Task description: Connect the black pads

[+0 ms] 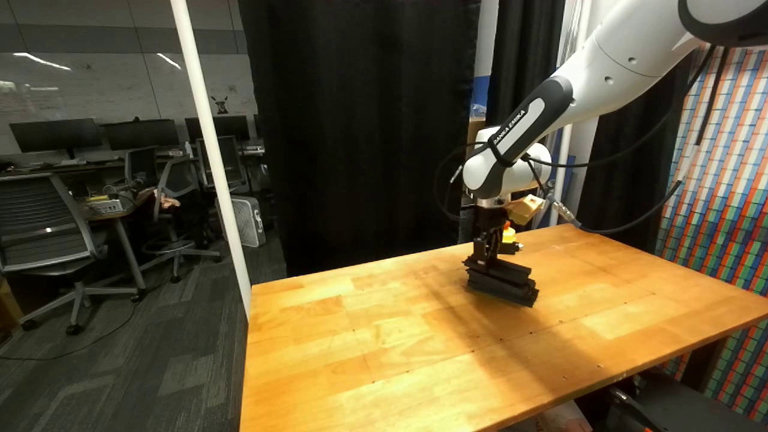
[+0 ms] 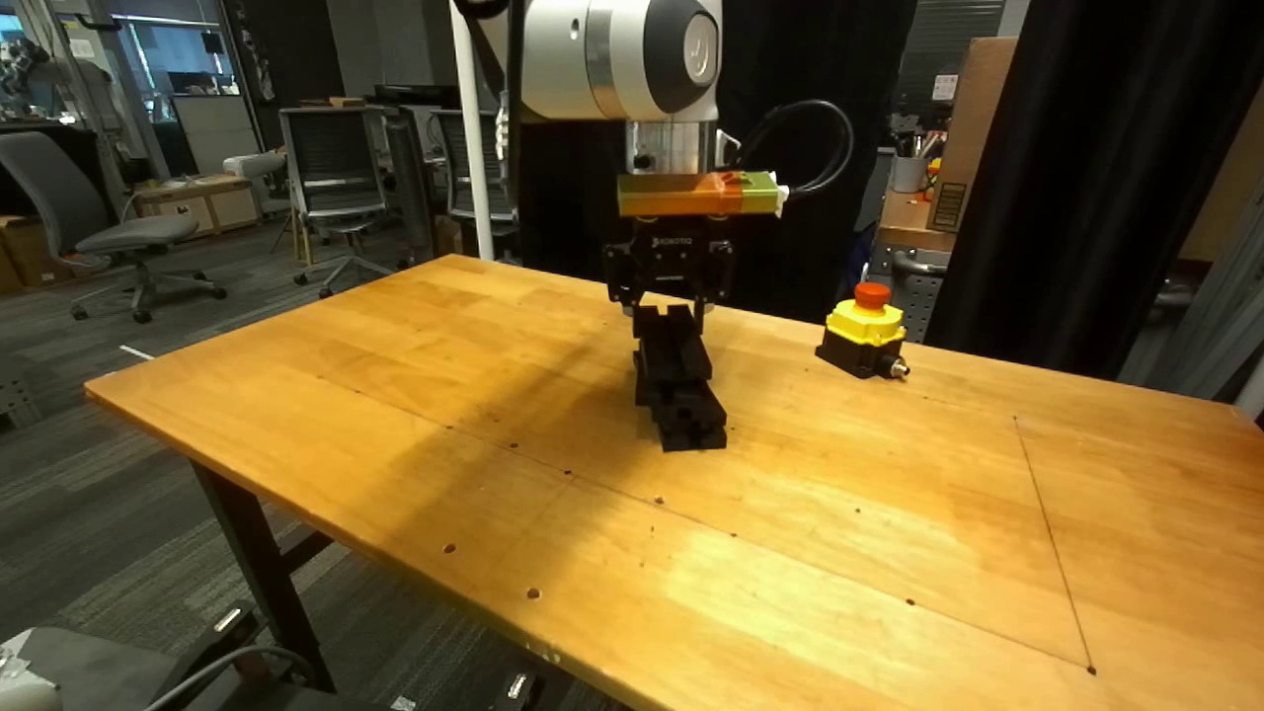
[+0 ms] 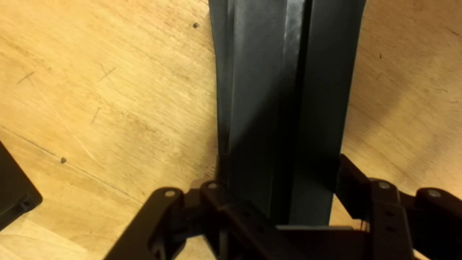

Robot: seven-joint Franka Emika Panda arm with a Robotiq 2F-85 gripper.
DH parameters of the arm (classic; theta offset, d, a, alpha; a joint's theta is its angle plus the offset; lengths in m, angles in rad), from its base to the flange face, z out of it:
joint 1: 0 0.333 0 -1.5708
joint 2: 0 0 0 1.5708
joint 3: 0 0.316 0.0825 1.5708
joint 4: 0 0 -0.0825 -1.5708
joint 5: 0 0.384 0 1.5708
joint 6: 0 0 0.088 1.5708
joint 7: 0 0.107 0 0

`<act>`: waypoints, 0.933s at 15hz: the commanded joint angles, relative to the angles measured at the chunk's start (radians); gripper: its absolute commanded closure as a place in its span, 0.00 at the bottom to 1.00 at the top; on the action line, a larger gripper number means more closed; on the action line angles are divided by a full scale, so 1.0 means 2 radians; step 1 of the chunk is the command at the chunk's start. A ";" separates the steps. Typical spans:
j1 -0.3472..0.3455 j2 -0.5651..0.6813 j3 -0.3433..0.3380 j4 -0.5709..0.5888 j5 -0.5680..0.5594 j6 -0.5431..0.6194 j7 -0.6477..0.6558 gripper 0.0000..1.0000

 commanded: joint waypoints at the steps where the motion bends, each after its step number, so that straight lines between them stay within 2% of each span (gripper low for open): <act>1: 0.000 -0.017 0.002 -0.003 0.005 -0.016 0.011 0.55; 14: -0.005 -0.020 0.002 -0.010 0.008 -0.024 0.002 0.55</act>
